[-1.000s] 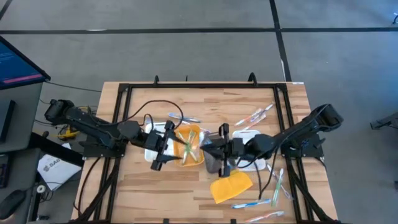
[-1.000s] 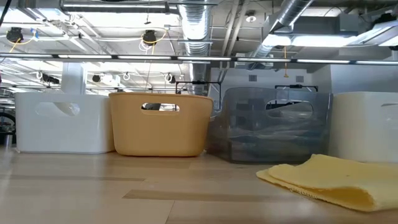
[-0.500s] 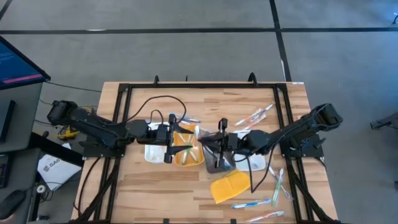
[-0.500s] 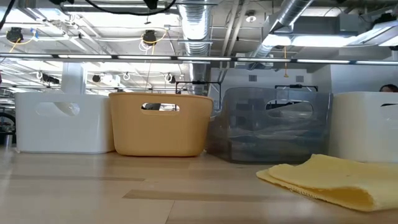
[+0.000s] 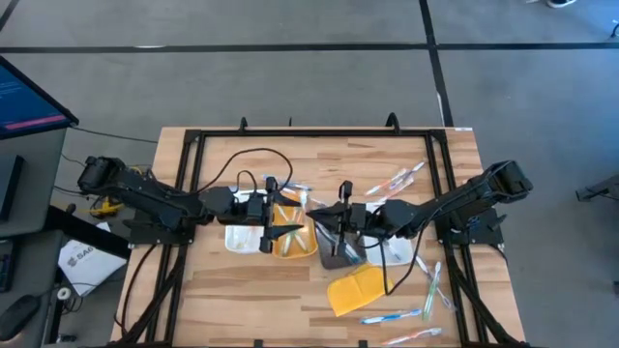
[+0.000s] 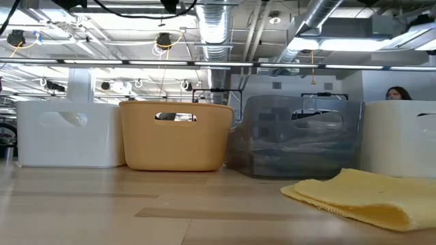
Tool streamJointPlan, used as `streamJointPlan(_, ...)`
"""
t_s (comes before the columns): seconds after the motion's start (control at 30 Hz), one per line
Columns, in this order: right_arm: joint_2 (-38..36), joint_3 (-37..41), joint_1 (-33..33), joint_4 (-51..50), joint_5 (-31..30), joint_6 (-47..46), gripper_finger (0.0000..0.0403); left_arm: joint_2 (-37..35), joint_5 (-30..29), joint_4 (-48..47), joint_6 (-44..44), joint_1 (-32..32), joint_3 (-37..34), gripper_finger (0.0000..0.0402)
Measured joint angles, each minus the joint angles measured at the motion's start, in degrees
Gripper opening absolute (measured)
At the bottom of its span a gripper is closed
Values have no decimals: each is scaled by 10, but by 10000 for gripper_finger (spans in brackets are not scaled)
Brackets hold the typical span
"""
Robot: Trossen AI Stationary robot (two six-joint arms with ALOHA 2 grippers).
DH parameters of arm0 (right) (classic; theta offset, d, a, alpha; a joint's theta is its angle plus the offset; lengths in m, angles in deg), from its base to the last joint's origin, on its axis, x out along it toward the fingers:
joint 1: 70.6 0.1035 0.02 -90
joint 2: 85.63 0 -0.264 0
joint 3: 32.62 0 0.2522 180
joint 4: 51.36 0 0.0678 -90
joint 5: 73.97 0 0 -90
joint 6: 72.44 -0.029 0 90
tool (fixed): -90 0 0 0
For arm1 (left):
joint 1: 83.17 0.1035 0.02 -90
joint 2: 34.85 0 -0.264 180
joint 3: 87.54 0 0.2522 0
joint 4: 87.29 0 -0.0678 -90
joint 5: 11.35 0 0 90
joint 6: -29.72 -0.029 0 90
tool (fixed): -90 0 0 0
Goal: Pick & Place Toothbrushes
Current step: Put the orange toothbrush into the left white bin
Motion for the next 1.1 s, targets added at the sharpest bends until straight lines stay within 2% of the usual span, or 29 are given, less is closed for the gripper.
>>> streamJointPlan(0.47,0,0,-7,-2,0,6,0,4,1,8,27,20,0,182)
streamJointPlan(0.9,0,0,-26,-12,3,6,0,4,28,12,27,21,0,95)
streamJointPlan(1.1,0,0,-26,-6,5,12,0,6,28,16,26,21,0,83)
